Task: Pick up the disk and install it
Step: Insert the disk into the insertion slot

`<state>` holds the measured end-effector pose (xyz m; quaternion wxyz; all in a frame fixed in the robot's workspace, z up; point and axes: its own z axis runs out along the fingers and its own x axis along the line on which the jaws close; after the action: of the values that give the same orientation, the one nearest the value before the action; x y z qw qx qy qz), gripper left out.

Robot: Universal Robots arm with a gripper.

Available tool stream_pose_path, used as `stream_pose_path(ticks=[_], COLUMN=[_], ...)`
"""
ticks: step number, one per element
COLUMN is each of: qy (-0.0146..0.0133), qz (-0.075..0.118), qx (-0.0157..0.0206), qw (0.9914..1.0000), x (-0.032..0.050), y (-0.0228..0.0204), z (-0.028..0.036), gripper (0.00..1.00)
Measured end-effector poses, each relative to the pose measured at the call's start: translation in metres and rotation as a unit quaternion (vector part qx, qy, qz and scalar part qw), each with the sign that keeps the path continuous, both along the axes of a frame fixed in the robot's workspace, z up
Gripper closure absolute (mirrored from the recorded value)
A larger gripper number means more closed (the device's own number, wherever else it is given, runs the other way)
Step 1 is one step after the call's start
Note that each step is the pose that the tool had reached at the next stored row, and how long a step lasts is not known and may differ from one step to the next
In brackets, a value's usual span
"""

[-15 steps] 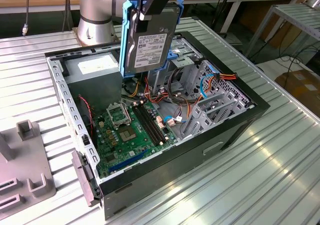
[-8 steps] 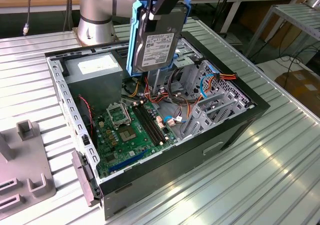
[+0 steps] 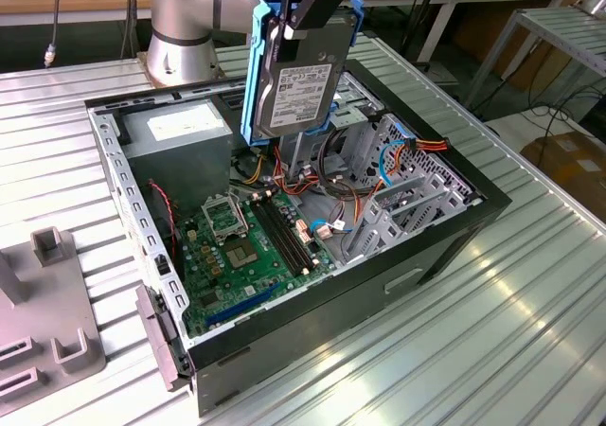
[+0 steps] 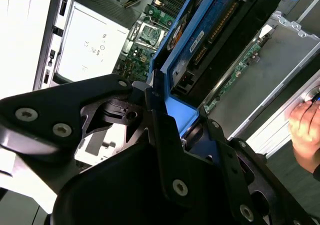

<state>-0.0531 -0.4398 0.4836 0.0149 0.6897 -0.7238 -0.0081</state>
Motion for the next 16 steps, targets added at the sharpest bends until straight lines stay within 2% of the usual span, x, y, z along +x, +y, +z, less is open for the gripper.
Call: stream_pose_path(ticks=[9, 12, 16], qy=[0.0, 0.0, 0.0], qz=[0.0, 0.0, 0.0], qx=[0.0, 0.0, 0.0], qw=[1.0, 1.0, 1.0], x=[0.0, 0.0, 0.0], y=[-0.0006, -0.0037, -0.0103], z=[0.0, 0.0, 0.0], gripper=[0.63, 0.63, 0.63])
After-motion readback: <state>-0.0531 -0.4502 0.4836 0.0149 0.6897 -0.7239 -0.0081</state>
